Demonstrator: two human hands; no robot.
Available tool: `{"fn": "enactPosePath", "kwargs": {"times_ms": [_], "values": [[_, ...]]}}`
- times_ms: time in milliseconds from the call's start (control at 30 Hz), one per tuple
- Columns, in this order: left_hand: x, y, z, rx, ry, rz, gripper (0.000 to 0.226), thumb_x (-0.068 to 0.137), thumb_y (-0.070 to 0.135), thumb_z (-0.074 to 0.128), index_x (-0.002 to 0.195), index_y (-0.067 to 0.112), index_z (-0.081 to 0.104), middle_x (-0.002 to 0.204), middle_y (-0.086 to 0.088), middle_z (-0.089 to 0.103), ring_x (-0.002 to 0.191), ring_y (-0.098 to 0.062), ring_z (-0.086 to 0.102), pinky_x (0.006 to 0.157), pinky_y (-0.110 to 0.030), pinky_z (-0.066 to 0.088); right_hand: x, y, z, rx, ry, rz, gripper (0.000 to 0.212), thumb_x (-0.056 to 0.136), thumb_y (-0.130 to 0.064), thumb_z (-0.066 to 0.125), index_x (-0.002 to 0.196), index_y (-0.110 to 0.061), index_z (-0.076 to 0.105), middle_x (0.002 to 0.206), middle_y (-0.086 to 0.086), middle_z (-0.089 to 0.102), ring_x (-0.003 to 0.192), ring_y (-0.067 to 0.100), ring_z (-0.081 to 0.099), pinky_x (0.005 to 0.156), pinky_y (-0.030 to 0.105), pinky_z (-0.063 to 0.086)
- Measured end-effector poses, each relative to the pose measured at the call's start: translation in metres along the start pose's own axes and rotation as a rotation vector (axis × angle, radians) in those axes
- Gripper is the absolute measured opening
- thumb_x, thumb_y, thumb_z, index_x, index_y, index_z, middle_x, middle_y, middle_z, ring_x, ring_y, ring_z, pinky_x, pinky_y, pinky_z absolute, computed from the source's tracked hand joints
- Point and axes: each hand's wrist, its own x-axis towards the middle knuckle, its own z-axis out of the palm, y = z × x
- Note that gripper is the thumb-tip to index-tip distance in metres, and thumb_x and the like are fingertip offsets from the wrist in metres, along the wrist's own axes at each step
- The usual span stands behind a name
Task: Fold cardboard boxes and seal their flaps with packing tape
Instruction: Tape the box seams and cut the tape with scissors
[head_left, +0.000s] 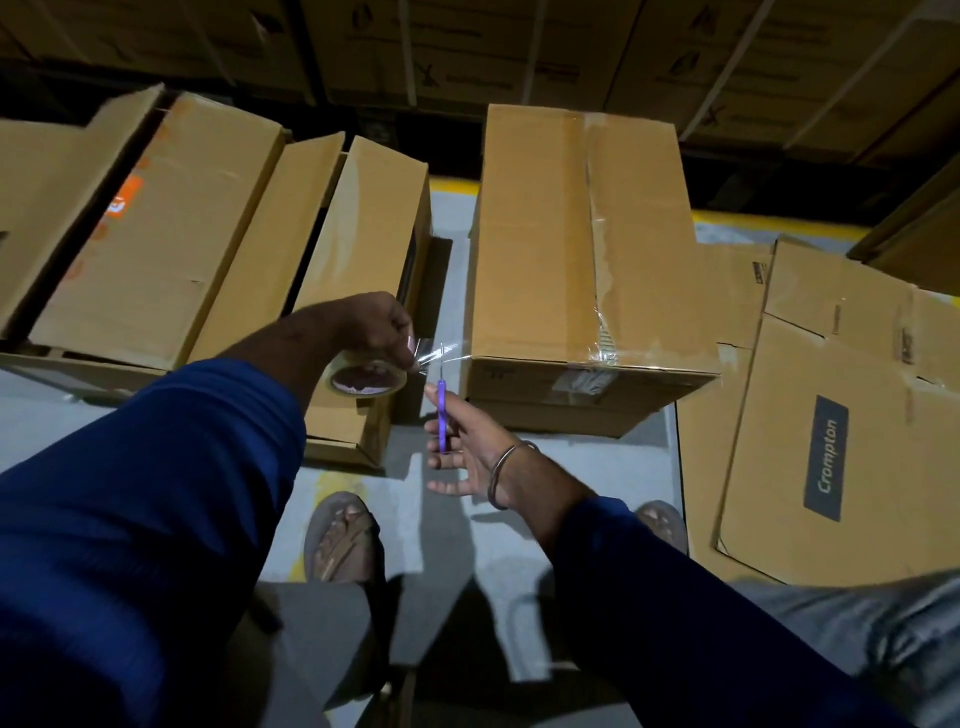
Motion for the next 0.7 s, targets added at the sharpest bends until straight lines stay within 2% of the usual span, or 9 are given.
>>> {"fn": "enactPosePath", "kwargs": {"times_ms": [100,267,400,700], "values": [[0.0000,0.0022,0.0005,-0.018,-0.009,-0.008,0.022,0.076,0.022,0.090,0.081,0.014,0.070,0.093,-0.010,0.072,0.092,-0.027,0.067,0.070,-0.034,0.048,0.0019,-0.0020,-0.0027,-0.015,-0.004,-0.010,0.064,0.069,-0.077,0.076,0.099,-0.021,0.065,0.084,-0.002,0.060,0.076,0.017,0.059,0.083,0.041,0.058],[-0.0014,0.0047,0.0027,-0.004,0.015,-0.031,0.018,0.078,0.020,0.087,0.082,0.015,0.070,0.099,-0.009,0.072,0.093,-0.022,0.065,0.067,-0.032,0.044,0.0015,-0.0010,-0.0048,-0.030,-0.009,-0.029,0.061,0.070,-0.077,0.075,0.097,-0.023,0.065,0.088,-0.002,0.062,0.079,0.016,0.059,0.084,0.040,0.057],[-0.0027,0.0063,0.0047,0.014,0.031,-0.043,0.018,0.079,0.020,0.087,0.083,0.015,0.071,0.098,-0.006,0.070,0.089,-0.019,0.063,0.064,-0.030,0.043,0.0017,-0.0033,-0.0050,-0.051,-0.004,-0.050,0.054,0.075,-0.074,0.074,0.093,-0.024,0.066,0.085,-0.002,0.064,0.073,0.014,0.060,0.085,0.039,0.056],[-0.0043,0.0084,0.0041,0.023,0.052,-0.055,0.019,0.078,0.022,0.088,0.085,0.015,0.072,0.101,-0.006,0.070,0.093,-0.020,0.063,0.067,-0.033,0.046,0.0031,-0.0007,-0.0024,-0.055,0.062,-0.165,0.037,0.087,-0.053,0.077,0.097,-0.018,0.068,0.075,-0.002,0.065,0.059,0.010,0.055,0.074,0.032,0.051]]}}
